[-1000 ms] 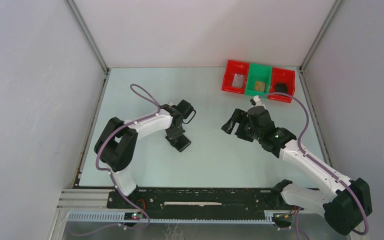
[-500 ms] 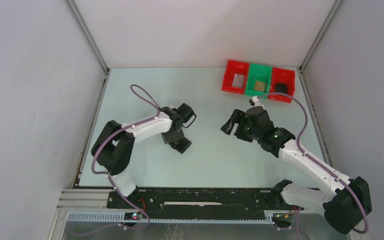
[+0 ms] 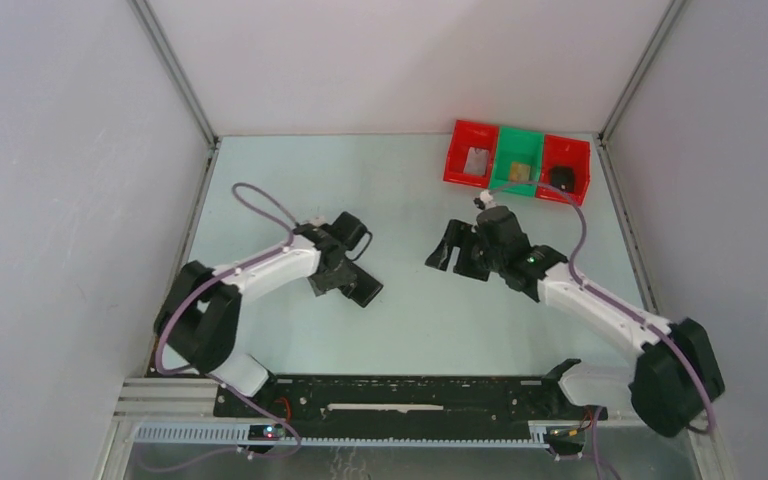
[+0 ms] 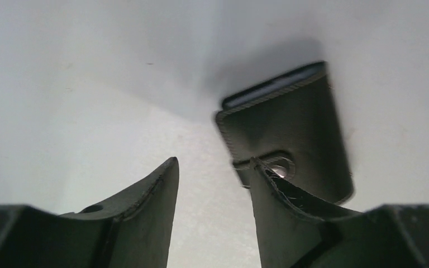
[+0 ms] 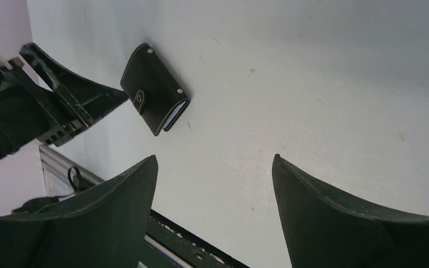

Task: Take the credit cards out of the card holder
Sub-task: Open the card holder at the center of the board.

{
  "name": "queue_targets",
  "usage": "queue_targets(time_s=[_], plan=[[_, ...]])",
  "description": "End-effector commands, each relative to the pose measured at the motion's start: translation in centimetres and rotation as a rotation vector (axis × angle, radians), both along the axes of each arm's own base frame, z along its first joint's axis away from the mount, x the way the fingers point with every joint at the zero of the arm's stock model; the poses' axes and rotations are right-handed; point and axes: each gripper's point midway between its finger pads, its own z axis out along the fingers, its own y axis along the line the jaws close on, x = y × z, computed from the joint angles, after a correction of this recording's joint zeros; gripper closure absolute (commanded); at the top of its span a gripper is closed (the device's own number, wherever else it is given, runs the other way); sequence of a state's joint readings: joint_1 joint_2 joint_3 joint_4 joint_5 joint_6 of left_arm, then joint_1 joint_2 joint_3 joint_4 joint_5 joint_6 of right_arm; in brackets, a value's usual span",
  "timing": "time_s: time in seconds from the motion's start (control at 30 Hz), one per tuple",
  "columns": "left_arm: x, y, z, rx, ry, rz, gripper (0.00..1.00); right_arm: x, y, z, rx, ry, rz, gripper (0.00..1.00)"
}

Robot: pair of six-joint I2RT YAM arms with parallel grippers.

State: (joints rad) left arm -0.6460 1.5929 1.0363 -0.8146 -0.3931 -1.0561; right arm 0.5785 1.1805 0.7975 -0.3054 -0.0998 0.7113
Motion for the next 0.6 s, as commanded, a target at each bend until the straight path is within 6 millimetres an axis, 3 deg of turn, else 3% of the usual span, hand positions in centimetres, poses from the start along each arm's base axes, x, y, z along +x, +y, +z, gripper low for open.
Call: queue_targets(time_s=[0.0, 0.17, 0.33, 0.47, 0.57], plan=[[0.0, 1.5, 0.3, -0.168, -0.066, 0.095, 0.46, 1.1, 5.2, 1.7, 0.085, -0.053, 0.248, 0.18], [0.3, 1.4, 0.9, -0.239, -0.122, 0.057, 0.49, 2.9, 10.1, 0.0, 0.059, -0.031, 0.412, 0.21], [0.7, 0.9, 0.5, -0.277, -0.098, 0.047, 0.53, 3.9, 14.2, -4.3, 0.072, 0.070, 0.506, 0.27], [0.9, 0.5, -0.6, -0.287, -0.050, 0.024, 0.54, 3.6, 16.2, -6.9, 0.101, 0.138, 0.533, 0.32], [1.2, -0.2, -1.7, -0.301, -0.021, -0.010, 0.54, 3.0, 16.5, -8.8, 0.110, 0.199, 0.545, 0.31]])
